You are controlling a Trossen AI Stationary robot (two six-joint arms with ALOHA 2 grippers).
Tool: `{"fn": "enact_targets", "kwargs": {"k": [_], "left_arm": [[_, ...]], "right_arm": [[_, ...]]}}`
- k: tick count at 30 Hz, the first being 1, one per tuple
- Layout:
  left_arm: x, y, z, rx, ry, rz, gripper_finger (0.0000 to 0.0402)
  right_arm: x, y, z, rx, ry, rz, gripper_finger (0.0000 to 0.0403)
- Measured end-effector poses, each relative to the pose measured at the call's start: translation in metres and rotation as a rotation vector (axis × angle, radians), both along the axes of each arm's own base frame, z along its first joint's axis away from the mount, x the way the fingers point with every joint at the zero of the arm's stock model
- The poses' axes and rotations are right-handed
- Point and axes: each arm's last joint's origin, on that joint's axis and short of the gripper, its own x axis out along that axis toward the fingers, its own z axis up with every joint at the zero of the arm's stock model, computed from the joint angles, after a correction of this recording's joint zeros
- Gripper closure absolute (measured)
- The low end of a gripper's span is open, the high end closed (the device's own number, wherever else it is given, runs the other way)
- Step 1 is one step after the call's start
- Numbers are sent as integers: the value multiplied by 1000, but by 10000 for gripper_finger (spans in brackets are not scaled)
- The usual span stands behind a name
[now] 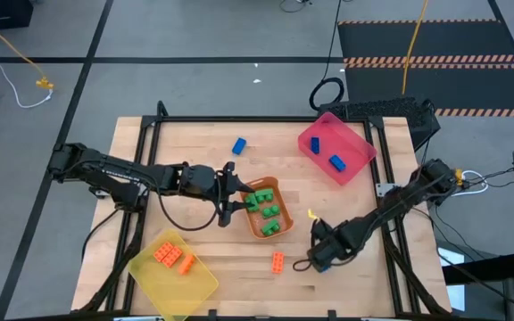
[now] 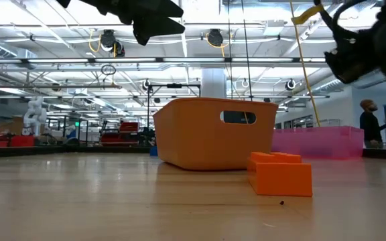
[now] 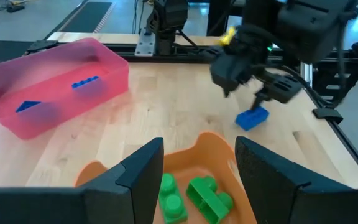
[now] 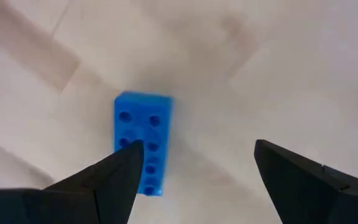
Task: Sort & place blocks by color
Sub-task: Put the blue game piece into the pink bin
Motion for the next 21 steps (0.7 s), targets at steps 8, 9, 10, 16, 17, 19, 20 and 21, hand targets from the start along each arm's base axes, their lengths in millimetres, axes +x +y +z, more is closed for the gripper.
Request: {"fn": "enact_targets", "kwargs": {"k": [8, 9, 10, 16, 17, 19, 20, 21], "left_arm": [[-2, 0, -4, 0, 43, 2, 202], [-2, 0, -5, -1, 51, 1, 202], [-2, -1, -5, -1, 60, 1, 202], [-4, -1, -9, 0, 101, 1, 202], [-4, -1, -9, -4, 105, 3, 202], [-5, -1, -11, -12, 105, 7, 202], [-5, -1, -12, -14, 110, 8, 202], [-6, -1, -13, -16, 116, 10, 202]], "right_arm": [[-9, -40, 14, -170, 119, 87, 103], [-9, -41, 17, -155, 95, 87, 103], [-8, -40, 21, -132, 57, 86, 103], [8, -12, 46, 9, -275, 115, 103], [9, -8, 46, 26, -309, 113, 103], [12, 1, 43, 43, -332, 105, 103], [11, 4, 40, 42, -323, 109, 103], [10, 7, 37, 37, -308, 113, 103]]}}
